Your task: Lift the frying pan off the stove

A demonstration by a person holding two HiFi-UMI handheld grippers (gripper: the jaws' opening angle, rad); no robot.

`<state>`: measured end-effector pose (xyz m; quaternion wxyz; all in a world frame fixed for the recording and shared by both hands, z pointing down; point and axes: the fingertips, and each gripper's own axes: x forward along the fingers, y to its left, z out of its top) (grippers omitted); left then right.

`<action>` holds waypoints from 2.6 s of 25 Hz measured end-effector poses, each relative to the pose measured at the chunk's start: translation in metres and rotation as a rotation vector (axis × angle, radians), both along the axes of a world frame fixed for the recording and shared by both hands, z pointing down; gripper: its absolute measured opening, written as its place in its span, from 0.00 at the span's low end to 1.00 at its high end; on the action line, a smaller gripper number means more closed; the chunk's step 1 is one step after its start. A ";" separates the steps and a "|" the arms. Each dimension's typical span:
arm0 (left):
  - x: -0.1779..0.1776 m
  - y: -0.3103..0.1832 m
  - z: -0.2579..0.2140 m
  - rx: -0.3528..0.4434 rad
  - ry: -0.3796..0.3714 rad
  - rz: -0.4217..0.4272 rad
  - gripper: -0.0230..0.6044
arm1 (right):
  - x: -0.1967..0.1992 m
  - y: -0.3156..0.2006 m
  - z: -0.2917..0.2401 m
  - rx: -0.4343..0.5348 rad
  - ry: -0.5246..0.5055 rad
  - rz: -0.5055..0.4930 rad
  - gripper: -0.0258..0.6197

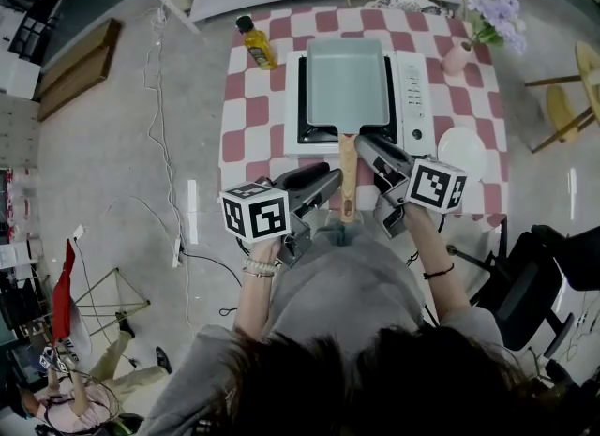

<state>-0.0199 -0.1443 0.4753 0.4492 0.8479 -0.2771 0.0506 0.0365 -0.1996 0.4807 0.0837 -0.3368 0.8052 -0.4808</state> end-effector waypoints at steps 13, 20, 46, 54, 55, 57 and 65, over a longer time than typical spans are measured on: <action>0.020 0.008 0.005 -0.086 0.090 0.056 0.37 | -0.009 -0.002 0.012 -0.113 -0.096 -0.018 0.39; 0.028 0.009 0.007 -0.109 0.111 0.090 0.37 | -0.021 -0.005 0.011 -0.136 -0.191 -0.070 0.42; 0.046 0.015 0.008 -0.177 0.143 0.245 0.34 | -0.050 -0.009 0.006 -0.152 -0.316 -0.229 0.39; 0.048 0.015 0.007 -0.157 0.138 0.263 0.34 | -0.048 -0.011 0.007 -0.159 -0.350 -0.202 0.37; 0.047 0.015 0.007 -0.153 0.133 0.261 0.34 | -0.048 -0.011 0.007 -0.157 -0.351 -0.201 0.37; 0.047 0.015 0.007 -0.148 0.129 0.258 0.34 | -0.048 -0.011 0.006 -0.158 -0.354 -0.197 0.37; 0.048 0.015 0.006 -0.135 0.122 0.265 0.34 | -0.047 -0.011 0.005 -0.156 -0.347 -0.192 0.37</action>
